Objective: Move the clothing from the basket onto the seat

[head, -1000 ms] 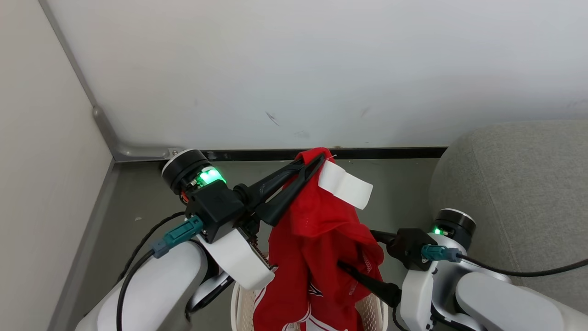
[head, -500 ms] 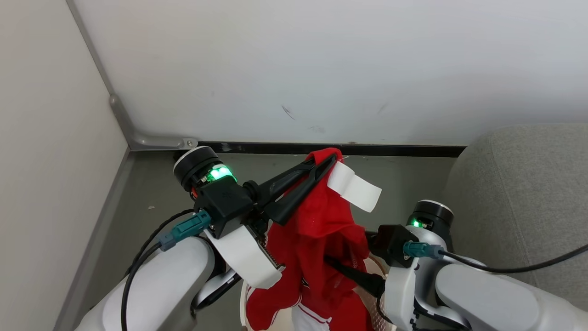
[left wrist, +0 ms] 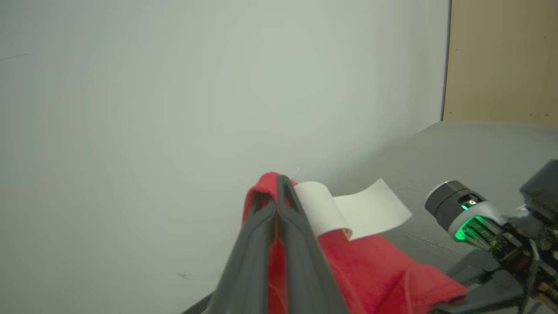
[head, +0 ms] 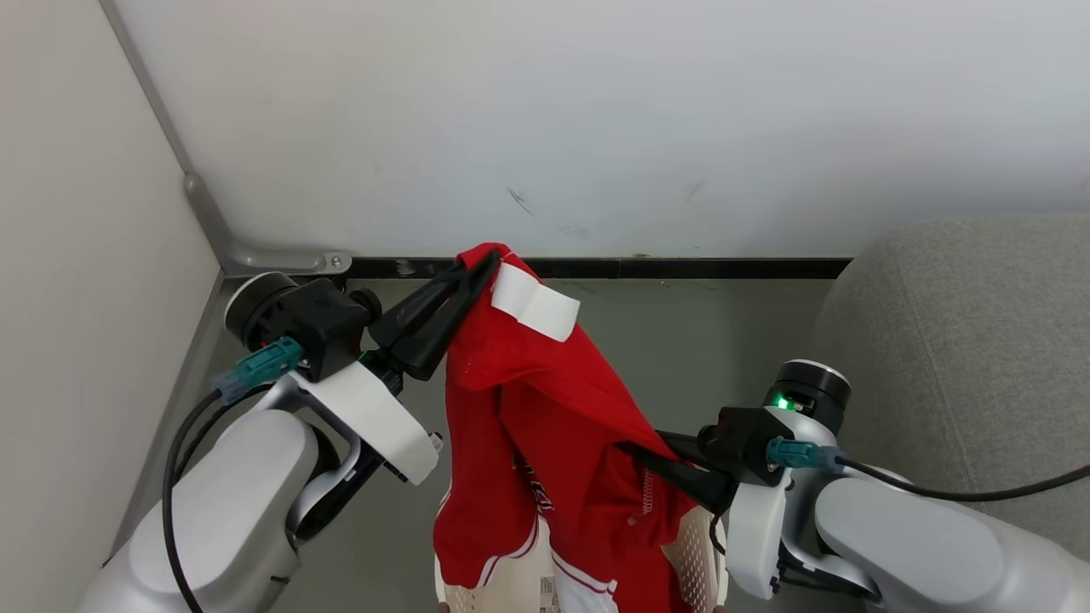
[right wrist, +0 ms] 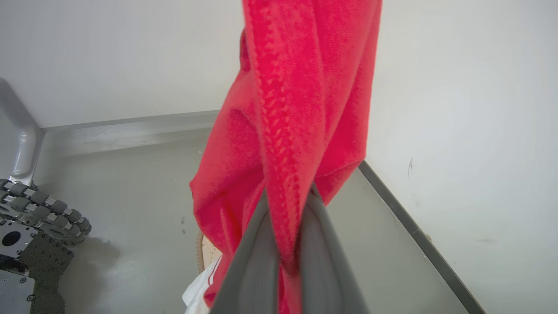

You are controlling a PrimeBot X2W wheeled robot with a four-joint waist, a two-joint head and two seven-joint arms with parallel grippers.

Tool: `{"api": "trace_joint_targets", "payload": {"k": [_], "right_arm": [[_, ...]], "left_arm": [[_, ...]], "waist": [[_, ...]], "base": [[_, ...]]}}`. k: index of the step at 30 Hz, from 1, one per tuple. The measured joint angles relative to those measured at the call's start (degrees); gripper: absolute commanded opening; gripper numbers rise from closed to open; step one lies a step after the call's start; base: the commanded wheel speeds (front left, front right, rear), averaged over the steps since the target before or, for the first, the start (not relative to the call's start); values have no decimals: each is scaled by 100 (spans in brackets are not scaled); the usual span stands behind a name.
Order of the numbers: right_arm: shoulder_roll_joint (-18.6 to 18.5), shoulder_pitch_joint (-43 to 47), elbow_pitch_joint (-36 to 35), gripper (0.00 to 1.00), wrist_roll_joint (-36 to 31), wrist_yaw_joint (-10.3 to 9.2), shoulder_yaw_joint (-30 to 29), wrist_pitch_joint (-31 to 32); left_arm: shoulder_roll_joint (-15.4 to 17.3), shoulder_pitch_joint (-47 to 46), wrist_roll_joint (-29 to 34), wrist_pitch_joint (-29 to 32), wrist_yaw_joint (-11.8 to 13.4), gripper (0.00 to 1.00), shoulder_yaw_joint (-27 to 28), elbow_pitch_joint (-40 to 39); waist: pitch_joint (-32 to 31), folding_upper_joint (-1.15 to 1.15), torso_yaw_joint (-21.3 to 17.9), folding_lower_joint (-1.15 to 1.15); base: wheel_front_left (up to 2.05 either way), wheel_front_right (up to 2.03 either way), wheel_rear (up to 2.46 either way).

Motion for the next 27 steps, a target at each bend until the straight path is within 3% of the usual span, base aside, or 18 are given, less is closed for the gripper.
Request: {"api": "trace_joint_targets", "payload": {"k": [15,16,19,20,22,23,27], "right_arm": [[-46,3,-133,0,293,0,-207,-421],[-47,3,-132,0,327,0,-261,-421],[-58,6,-123,0,412,0,-445,-436],[-63,9,-113,0,423,0,-512,-449],[-86,10,-85,0,472,0,-658,-478],[-94,11,-46,0,474,0,-745,-479],[-187,19,103,0,525,0,-1125,-488]], "left_arm": [[-18,227,-308,0,57,3,236,879],[-20,266,-311,0,66,31,245,910],[-42,316,-323,-2,71,50,260,1020],[-48,337,-326,-4,71,73,266,1036],[-75,416,-369,-5,70,87,271,1066],[-86,450,-378,-5,71,100,272,1081],[-197,635,-512,-5,71,100,338,1158]], "waist": [[-7,0,-339,0],[-12,0,-360,0],[-29,0,-415,0],[-35,0,-431,0],[-52,0,-458,0],[-60,0,-468,0],[-100,0,-494,0]], "base": [[0,0,0],[0,0,0],[0,0,0],[0,0,0],[0,0,0],[0,0,0],[0,0,0]]}}
